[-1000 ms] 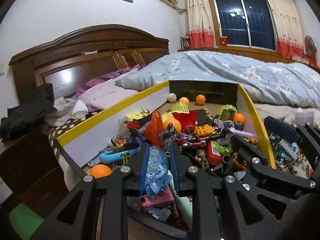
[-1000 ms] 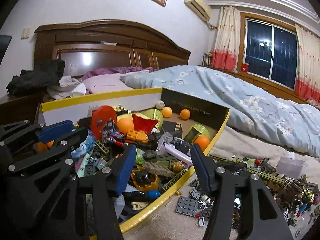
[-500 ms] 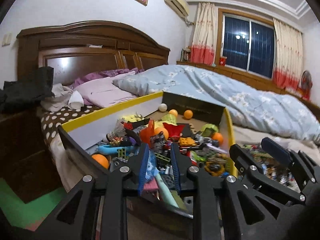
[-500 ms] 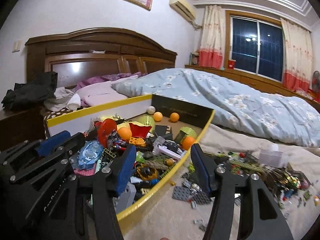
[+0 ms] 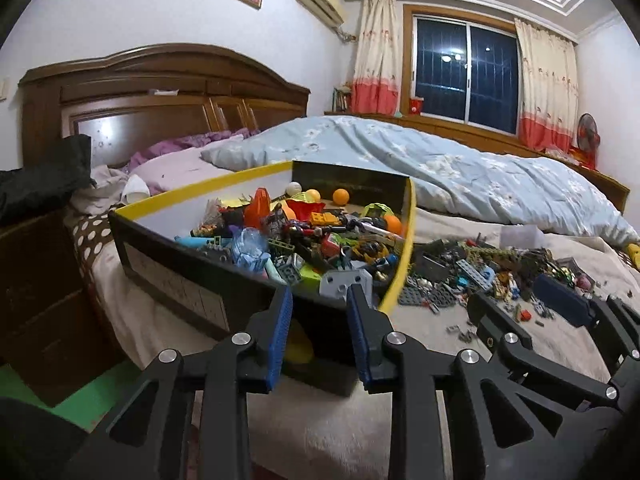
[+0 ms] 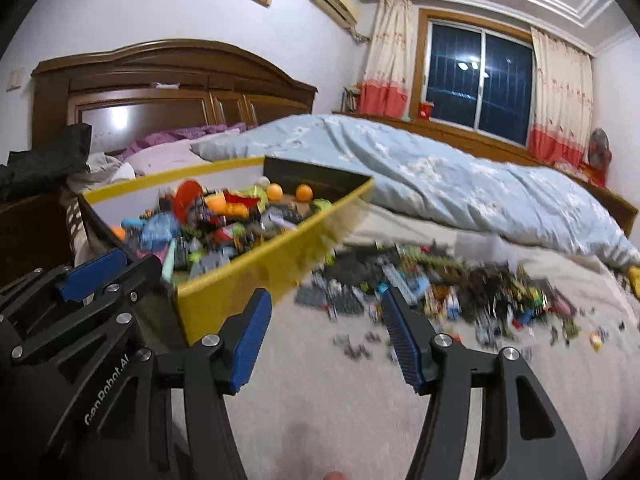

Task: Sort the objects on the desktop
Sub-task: 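Move both grippers back to the LEGO pile on the towel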

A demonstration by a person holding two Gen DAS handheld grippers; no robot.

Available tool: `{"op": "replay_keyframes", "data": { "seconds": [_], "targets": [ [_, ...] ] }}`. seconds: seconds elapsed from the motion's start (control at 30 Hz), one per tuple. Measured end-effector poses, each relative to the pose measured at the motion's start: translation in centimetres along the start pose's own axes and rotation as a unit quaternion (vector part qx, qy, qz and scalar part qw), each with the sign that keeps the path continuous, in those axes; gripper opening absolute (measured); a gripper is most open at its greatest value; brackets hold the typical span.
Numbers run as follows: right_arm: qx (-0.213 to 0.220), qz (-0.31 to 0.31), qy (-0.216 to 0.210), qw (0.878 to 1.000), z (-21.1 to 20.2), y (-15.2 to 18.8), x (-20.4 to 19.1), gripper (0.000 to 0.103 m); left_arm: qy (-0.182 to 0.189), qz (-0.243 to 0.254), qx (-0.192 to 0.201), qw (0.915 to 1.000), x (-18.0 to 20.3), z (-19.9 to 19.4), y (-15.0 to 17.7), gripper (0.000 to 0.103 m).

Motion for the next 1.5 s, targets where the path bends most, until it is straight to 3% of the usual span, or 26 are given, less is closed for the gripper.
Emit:
{"op": "replay_keyframes", "data": {
  "seconds": [0.17, 0.37, 0.5, 0.7, 0.83, 1.0, 1.2, 1.33, 1.4, 1.5],
  "targets": [
    [-0.010, 0.004, 0.008, 1.000, -0.4, 1.1, 0.3, 0.058, 0.008, 0.008, -0.008, 0.9999, 0.4, 0.0, 0.8, 0.030],
    [0.018, 0.006, 0.013, 1.000, -1.0, 0.7, 0.7, 0.059, -0.001, 0.022, 0.038, 0.9990, 0.9, -1.2, 0.0, 0.031],
    [0.032, 0.006, 0.022, 0.999, -1.4, 0.3, 1.1, 0.059, 0.008, 0.024, 0.040, 0.9988, 1.3, -1.1, -0.2, 0.031],
    [0.030, 0.016, 0.070, 0.997, -2.3, 1.2, 4.8, 0.059, 0.053, 0.068, 0.052, 0.9949, 5.9, -0.9, 0.0, 0.032],
    [0.017, 0.050, 0.121, 0.991, -3.3, 2.1, 9.0, 0.059, 0.108, 0.059, 0.015, 0.9923, 10.0, 0.0, 0.5, 0.033],
    [-0.007, 0.118, 0.162, 0.980, -4.5, 4.1, 13.8, 0.061, 0.144, 0.074, 0.022, 0.9866, 14.3, -0.4, 0.8, 0.035],
    [0.012, 0.112, 0.194, 0.974, -5.9, 4.7, 16.1, 0.061, 0.171, 0.081, 0.027, 0.9816, 17.2, -0.7, 1.0, 0.035],
    [0.014, 0.108, 0.177, 0.978, -5.2, 5.3, 16.7, 0.061, 0.150, 0.106, 0.022, 0.9827, 18.0, -0.3, 1.6, 0.034],
    [0.004, 0.081, 0.143, 0.986, -3.8, 5.3, 16.3, 0.056, 0.143, 0.112, -0.001, 0.9834, 18.0, 0.7, 1.8, 0.033],
    [-0.010, 0.083, 0.073, 0.994, -1.6, 5.2, 16.3, 0.055, 0.171, 0.082, -0.038, 0.9811, 17.1, 2.7, 2.1, 0.033]
  ]
}}
Point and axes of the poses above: each gripper's, at about its wrist camera, not at the fingertips, and z roughly the way its jaws point, x to its right, y to its underside, the point moved 6 cm from there along z, roughly the way its jaws point
